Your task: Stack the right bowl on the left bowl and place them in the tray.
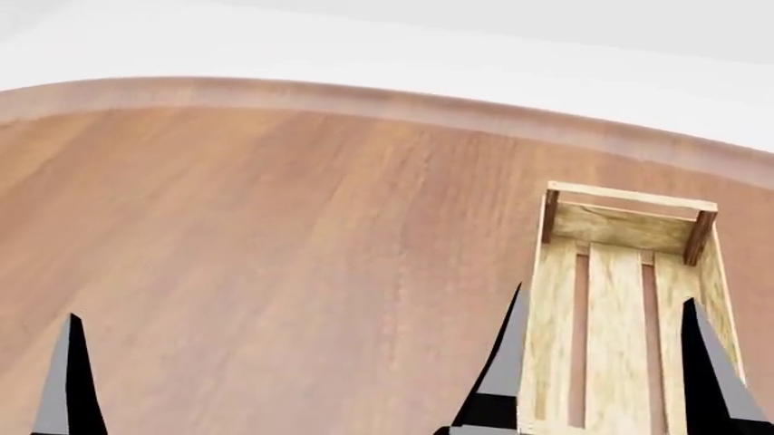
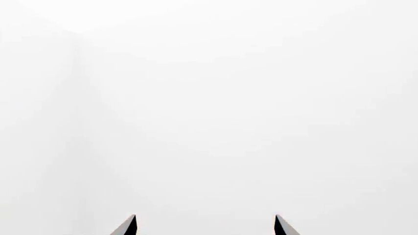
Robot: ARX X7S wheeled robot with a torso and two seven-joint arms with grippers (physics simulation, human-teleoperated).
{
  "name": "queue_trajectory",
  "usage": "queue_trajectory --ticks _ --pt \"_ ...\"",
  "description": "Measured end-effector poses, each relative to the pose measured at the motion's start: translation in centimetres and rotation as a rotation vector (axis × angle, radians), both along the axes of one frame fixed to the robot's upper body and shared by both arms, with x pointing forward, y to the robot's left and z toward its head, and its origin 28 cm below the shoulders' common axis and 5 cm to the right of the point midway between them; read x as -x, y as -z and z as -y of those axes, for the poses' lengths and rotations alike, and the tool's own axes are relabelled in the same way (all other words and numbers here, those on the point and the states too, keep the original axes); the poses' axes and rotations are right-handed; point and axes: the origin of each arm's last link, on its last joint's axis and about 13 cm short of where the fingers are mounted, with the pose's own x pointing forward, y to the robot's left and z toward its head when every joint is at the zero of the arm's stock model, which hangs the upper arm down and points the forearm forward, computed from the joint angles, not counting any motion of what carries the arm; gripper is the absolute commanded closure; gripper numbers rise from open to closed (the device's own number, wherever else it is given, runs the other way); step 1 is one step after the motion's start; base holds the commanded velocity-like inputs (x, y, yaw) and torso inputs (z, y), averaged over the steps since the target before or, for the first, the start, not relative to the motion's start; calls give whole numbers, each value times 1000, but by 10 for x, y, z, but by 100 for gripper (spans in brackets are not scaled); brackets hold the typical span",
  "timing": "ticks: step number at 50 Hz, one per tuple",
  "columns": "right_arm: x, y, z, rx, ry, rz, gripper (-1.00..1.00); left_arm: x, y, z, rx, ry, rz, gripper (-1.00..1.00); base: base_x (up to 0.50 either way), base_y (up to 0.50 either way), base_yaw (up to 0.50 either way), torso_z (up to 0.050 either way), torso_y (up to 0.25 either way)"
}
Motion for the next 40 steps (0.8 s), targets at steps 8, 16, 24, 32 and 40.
queue_trajectory --ticks 8,16,24,32,40 --pt "0 0 0 0 -4 0 -100 0 0 0 5 -2 -8 -100 -11 36 438 15 0" --pt "0 -1 -1 -3 -13 -4 -100 0 0 -1 10 -2 -17 -100 -7 23 0 49 0" --pt "0 -1 0 -6 -17 -5 -100 0 0 -1 14 2 -23 -100 0 0 0 49 0" --pt "0 -2 0 -6 -17 -5 -100 0 0 -1 18 6 -27 -100 0 0 0 49 0" --pt "0 -2 0 -5 -15 -5 -100 0 0 -1 20 10 -28 -100 0 0 0 49 0"
